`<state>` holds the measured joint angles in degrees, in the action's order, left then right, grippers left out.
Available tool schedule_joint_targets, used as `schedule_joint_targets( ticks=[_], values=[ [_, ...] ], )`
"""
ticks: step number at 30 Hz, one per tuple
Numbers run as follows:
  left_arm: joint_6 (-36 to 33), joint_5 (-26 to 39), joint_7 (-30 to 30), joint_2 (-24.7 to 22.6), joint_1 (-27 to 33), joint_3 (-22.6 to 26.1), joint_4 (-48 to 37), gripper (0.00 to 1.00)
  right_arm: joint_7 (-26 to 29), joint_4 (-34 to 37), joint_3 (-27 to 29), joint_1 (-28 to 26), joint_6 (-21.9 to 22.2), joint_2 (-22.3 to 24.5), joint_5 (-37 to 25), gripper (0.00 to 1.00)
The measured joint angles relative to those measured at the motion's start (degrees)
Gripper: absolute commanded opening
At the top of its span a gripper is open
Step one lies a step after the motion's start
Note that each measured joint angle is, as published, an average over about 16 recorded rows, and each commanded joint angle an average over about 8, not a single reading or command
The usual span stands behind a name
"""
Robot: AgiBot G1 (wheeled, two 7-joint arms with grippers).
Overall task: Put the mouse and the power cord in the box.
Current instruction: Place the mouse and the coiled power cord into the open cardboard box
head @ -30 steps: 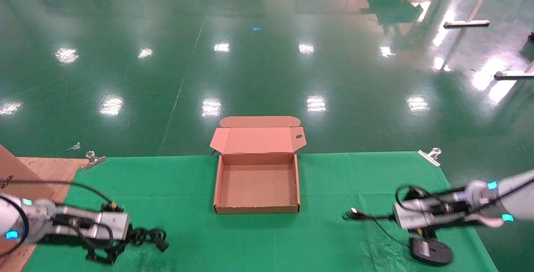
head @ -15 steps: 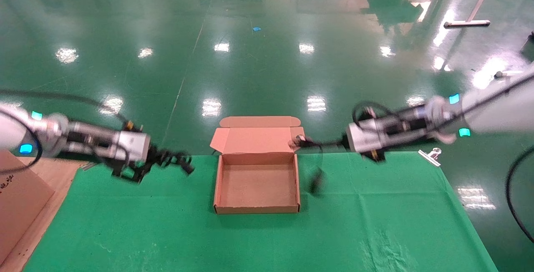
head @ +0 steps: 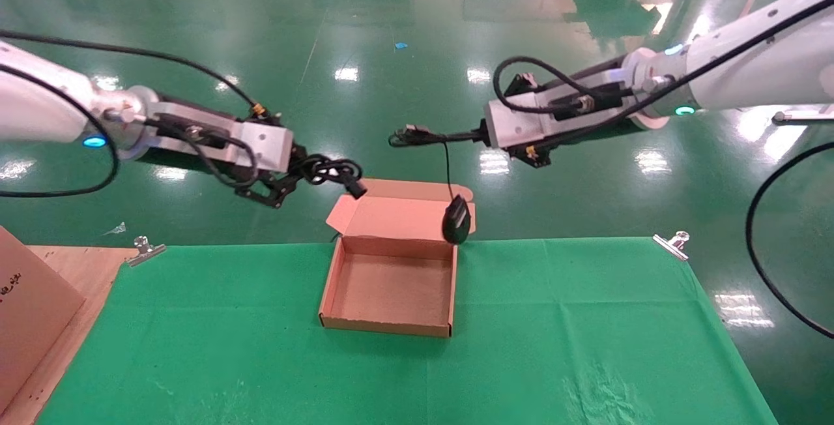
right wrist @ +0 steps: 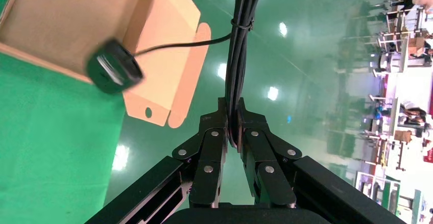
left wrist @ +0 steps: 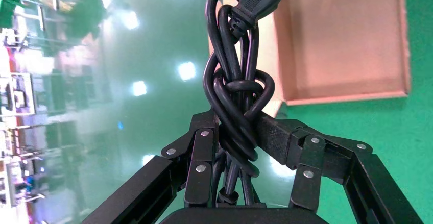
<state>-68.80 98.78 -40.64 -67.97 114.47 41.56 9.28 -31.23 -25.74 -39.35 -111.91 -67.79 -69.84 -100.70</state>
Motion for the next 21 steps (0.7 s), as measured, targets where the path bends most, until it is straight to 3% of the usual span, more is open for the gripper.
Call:
schedule_joint_targets(
  ticks=[7,21],
  values=[
    [6.43,-0.54,-1.74,-2.94,-2.89,-0.47,-1.18,0.00,0.60,-0.63,0.37,-0.03,-0.36,0.11,0.62,0.00],
    [34.25,-1.99,-1.58,-10.08,-19.25,0.45,1.16,0.00,0.27,-1.03,0.69,1.51,-1.52,2.09,1.33,0.00]
  ],
)
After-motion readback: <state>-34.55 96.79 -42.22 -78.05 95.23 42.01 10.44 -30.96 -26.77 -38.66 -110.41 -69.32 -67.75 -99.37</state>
